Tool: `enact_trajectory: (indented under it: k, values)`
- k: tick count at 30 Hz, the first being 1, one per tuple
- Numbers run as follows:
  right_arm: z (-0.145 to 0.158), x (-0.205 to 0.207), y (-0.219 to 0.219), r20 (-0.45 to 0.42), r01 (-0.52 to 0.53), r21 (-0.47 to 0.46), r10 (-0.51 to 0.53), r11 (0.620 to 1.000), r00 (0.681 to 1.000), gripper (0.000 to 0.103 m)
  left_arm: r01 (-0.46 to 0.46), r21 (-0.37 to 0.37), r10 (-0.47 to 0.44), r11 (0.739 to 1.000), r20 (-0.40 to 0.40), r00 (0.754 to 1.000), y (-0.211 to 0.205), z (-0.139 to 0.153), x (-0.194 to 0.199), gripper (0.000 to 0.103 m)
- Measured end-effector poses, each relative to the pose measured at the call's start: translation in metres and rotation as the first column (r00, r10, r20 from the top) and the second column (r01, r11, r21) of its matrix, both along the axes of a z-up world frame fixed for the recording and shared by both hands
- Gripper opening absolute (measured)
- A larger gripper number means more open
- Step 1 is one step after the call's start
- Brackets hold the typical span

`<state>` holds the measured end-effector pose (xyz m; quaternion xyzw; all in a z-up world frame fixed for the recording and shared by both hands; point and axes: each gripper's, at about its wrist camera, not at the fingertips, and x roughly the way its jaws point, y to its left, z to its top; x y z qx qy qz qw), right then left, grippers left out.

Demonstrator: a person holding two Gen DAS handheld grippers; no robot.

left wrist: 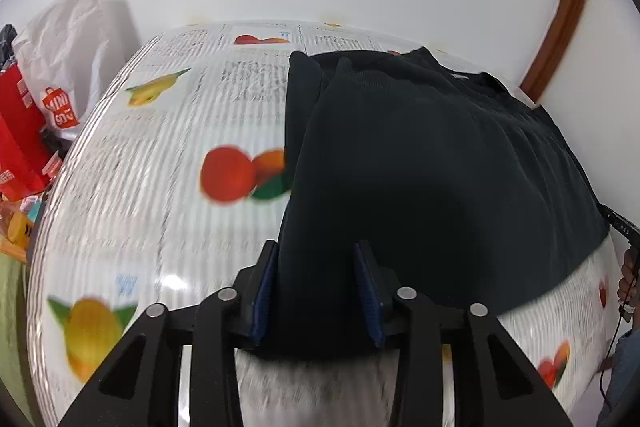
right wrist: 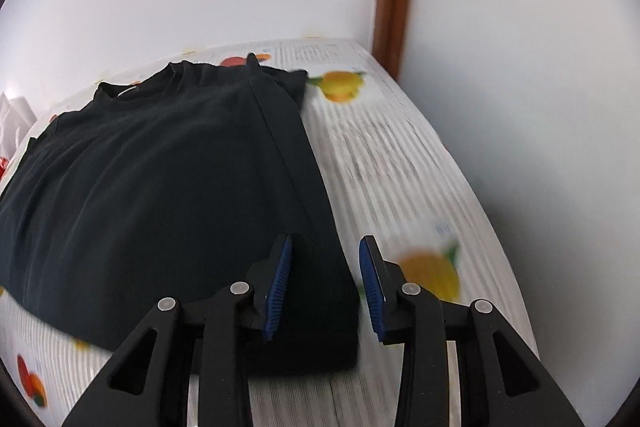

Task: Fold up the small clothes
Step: 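Grasp the folded sweatshirt edge with the left gripper and fold it over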

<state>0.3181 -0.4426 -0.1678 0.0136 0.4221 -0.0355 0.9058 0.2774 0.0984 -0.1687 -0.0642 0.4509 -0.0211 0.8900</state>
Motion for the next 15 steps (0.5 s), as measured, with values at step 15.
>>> enact_trajectory:
  k: [15]
  values:
    - [0.051, -0.045, 0.193, 0.118, -0.229, 0.005, 0.227, 0.973, 0.967, 0.051, -0.137, 0.042, 0.137, 0.99, 0.01, 0.991, 0.055, -0.007, -0.091, 0.05]
